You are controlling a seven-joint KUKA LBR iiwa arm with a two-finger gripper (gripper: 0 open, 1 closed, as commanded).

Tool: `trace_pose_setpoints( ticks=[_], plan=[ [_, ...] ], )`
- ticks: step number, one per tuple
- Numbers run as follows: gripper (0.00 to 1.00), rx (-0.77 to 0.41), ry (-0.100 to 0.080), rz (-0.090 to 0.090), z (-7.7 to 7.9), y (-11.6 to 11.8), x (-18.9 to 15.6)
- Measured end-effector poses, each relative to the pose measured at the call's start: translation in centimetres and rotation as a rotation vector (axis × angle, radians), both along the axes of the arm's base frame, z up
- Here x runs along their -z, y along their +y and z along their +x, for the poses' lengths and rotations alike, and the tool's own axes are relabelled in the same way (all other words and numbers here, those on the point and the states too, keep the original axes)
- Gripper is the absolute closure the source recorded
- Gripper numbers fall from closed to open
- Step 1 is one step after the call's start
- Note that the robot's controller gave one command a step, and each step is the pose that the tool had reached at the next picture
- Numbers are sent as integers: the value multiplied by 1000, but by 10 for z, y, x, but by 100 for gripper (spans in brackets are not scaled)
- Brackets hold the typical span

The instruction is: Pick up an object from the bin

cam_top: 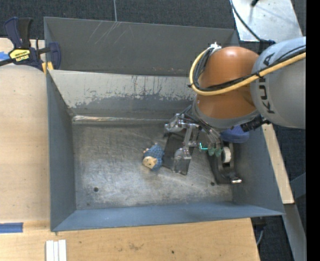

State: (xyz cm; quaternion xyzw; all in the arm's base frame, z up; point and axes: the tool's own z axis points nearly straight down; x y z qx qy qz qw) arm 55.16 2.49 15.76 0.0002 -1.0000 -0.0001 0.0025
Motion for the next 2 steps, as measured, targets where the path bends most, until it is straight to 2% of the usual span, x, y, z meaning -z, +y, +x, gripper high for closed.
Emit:
trace_pose_setpoints(
  ticks=[1, 2],
  plan=[
    [0, -158, -11, 0, 34, -6, 86],
    [100, -156, -29, 1, 39, -6, 79]
  ],
)
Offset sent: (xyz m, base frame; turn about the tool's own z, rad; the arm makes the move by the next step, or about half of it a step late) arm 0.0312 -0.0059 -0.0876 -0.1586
